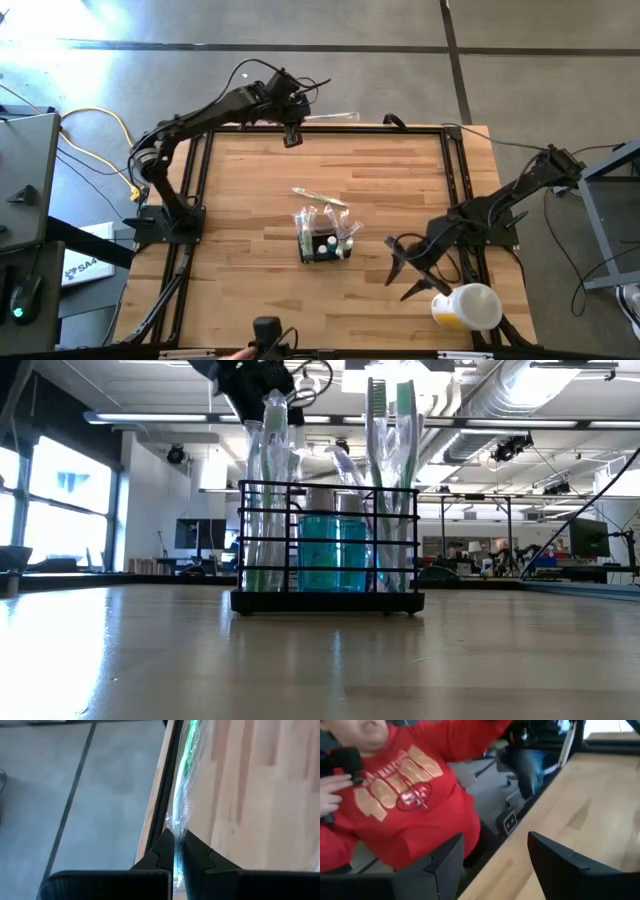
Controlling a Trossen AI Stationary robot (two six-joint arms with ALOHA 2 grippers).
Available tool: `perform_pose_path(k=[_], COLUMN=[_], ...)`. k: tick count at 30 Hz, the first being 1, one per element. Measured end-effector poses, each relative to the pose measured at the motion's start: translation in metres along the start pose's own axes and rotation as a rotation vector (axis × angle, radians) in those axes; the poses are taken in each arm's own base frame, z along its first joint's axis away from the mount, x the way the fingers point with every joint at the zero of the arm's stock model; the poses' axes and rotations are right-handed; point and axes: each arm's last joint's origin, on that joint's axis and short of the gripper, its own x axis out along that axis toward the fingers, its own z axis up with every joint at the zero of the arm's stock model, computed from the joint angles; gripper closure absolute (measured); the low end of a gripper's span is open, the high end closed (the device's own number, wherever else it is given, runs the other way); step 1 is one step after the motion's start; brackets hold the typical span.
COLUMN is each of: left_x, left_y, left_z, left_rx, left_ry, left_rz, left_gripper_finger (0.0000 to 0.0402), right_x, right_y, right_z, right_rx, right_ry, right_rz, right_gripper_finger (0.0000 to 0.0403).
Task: Pick & Place toothbrushing station
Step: Put the green toothbrush into the wire organizer
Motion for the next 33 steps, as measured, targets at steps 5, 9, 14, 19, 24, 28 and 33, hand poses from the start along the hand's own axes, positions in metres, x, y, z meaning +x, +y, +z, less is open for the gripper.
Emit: perform_pose_path(k=[5, 9, 14, 19, 24, 28, 33], left_x=[-0.025, -0.046, -0.076, -0.11, -0.136, -0.151, -0.176], left_y=[-0.016, -0.036, -0.067, -0.101, -0.145, -0.179, -0.221], left_z=[0.012, 0.024, 0.037, 0.045, 0.047, 0.044, 0.036], left_rx=[-0.034, -0.018, 0.0, -0.01, 0.075, 0.152, 0.248], left_ry=[-0.057, -0.126, -0.189, -0.269, -0.301, -0.291, -0.307], left_rz=[0.001, -0.014, -0.004, -0.04, -0.156, -0.237, -0.235], left_gripper_finger=[0.0399, 0.0399, 0.0399, 0.0399, 0.0399, 0.0399, 0.0399], right_x=[0.013, 0.024, 0.032, 0.031, 0.031, 0.032, 0.026], right_y=[-0.005, -0.014, -0.024, -0.027, -0.021, -0.014, -0.007], right_z=[-0.01, -0.019, -0.026, -0.025, -0.022, -0.017, -0.012], right_rx=[0.018, 0.012, -0.1, -0.117, -0.11, -0.116, -0.023], right_ry=[0.046, 0.094, 0.132, 0.116, 0.081, 0.022, -0.058], right_rz=[-0.148, -0.253, -0.456, -0.569, -0.554, -0.568, -0.617], right_gripper_finger=[0.0192, 0.0192, 0.0192, 0.0192, 0.0192, 0.0192, 0.0192])
